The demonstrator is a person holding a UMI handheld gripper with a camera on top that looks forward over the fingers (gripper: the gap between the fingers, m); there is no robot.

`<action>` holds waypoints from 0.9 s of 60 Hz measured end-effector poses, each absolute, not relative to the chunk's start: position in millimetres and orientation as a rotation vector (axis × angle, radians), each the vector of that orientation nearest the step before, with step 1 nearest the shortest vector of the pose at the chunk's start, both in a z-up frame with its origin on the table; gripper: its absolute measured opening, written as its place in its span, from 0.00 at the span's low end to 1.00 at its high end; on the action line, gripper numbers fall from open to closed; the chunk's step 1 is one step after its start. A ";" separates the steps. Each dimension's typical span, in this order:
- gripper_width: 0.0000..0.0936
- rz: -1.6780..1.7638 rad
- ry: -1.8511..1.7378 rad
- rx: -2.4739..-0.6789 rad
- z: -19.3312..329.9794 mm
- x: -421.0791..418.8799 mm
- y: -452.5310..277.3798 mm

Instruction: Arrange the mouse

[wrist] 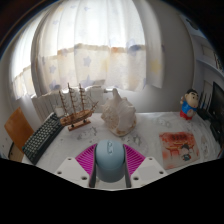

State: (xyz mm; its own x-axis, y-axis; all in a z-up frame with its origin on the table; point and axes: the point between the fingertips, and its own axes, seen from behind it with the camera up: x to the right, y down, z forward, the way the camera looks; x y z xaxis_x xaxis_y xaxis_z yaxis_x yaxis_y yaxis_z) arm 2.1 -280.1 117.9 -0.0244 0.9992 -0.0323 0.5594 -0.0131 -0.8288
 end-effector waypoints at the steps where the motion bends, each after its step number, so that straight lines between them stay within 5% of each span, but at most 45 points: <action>1: 0.43 0.908 -1.636 -1.630 126.3 -0.4 -269.1; 9: 0.43 0.879 -1.533 -1.581 174.5 -27.7 -171.0; 16: 0.43 0.808 -1.484 -1.552 171.8 -52.5 -74.2; 27: 0.43 0.746 -1.519 -1.632 84.3 -67.8 30.5; 40: 0.44 0.680 -1.683 -1.673 -12.0 -54.5 64.7; 45: 0.57 0.727 -1.701 -1.675 -14.1 -52.9 61.6; 49: 0.90 0.737 -1.717 -1.701 -8.4 -49.0 62.2; 54: 0.90 0.791 -1.688 -1.751 21.4 -38.6 63.2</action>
